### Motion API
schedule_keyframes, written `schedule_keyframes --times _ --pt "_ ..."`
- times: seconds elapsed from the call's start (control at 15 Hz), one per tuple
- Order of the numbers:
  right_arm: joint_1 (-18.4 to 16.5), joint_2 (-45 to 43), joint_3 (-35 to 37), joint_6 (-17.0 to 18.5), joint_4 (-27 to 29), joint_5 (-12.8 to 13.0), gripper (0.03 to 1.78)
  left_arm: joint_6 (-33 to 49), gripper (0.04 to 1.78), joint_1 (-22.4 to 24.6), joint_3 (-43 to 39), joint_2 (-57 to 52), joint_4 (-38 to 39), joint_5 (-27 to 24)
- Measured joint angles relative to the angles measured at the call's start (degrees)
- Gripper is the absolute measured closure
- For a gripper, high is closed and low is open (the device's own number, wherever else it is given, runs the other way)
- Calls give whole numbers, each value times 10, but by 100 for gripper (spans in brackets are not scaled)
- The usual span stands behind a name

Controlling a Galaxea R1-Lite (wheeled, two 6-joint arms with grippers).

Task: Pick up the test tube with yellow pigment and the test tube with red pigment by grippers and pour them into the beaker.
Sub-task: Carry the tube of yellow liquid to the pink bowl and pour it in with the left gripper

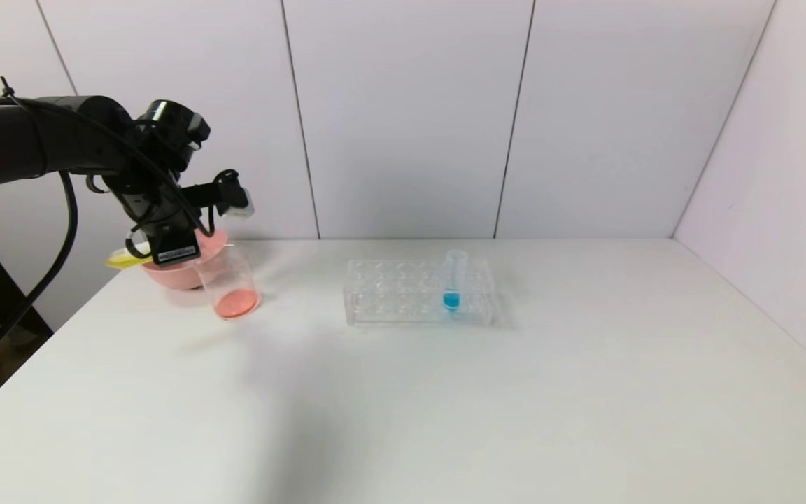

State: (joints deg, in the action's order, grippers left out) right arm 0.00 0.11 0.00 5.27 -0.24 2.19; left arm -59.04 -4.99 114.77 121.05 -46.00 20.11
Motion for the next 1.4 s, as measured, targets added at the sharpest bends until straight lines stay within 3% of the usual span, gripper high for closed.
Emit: schedule_keyframes --times 0.93,1.4 --pt "0 0 0 0 0 0 10 1 137 -24 1 28 -15 106" --pt "0 0 0 0 0 0 10 1 137 -34 1 34 -19 128"
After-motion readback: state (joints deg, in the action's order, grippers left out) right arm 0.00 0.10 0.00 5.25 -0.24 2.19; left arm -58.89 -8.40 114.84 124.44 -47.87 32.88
